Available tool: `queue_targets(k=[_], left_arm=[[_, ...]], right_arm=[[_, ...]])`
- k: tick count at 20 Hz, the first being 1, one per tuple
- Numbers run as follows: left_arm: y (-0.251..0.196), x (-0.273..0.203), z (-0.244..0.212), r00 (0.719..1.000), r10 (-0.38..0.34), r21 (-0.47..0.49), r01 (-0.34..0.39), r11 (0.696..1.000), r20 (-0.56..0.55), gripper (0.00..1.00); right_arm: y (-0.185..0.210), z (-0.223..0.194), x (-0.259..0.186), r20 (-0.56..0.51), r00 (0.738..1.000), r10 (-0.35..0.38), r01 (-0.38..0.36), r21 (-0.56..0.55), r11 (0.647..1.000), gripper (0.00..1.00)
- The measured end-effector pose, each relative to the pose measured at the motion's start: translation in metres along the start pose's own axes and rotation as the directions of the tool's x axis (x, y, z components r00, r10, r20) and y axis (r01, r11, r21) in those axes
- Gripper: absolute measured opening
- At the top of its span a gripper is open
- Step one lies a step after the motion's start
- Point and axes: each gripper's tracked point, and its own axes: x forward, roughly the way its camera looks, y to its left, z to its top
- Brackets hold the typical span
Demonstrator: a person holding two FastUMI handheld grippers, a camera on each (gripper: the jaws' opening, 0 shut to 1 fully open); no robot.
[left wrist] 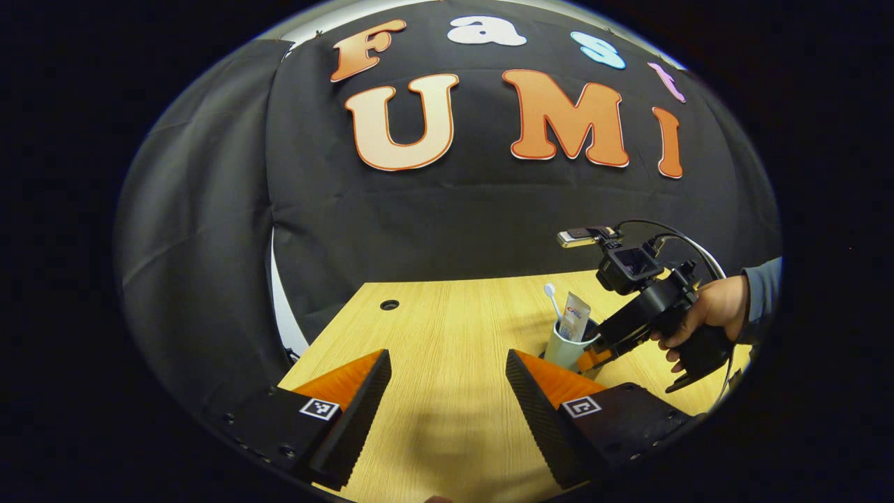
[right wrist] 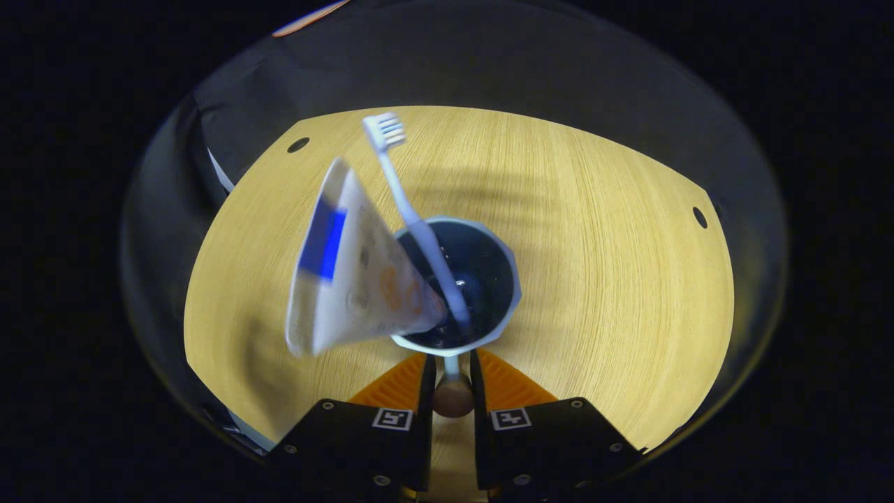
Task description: Put the toothbrush and toothpaste on the desktop into the cup, then pick up the cup and place it on the coaster on the desktop.
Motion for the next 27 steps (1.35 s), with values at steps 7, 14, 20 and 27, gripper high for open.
queue_targets(k=[7, 14, 20, 27], left_arm=[[-0.029, -0.005, 0.022, 0.999, -0.018, 0.018, 0.018, 1.0, 0.042, 1.0], [-0.086, -0.031, 0.063, 0.992, -0.037, 0.026, 0.034, 0.999, 0.123, 0.99], [-0.13, -0.062, 0.109, 0.966, -0.076, 0.023, 0.072, 0.997, 0.248, 0.99], [-0.162, -0.104, 0.162, 0.905, -0.095, 0.029, 0.091, 0.995, 0.414, 1.0]], right_arm=[[-0.02, 0.012, -0.055, 0.198, 0.976, 0.092, -0.098, 0.02, 0.995, 0.74], [-0.071, 0.021, -0.152, 0.519, 0.846, 0.122, -0.141, -0.003, 0.99, 0.96], [-0.123, 0.027, -0.225, 0.784, 0.619, 0.038, -0.062, 0.001, 0.998, 0.98], [-0.165, 0.022, -0.324, 0.92, 0.39, -0.025, 0.045, 0.009, 0.999, 0.97]])
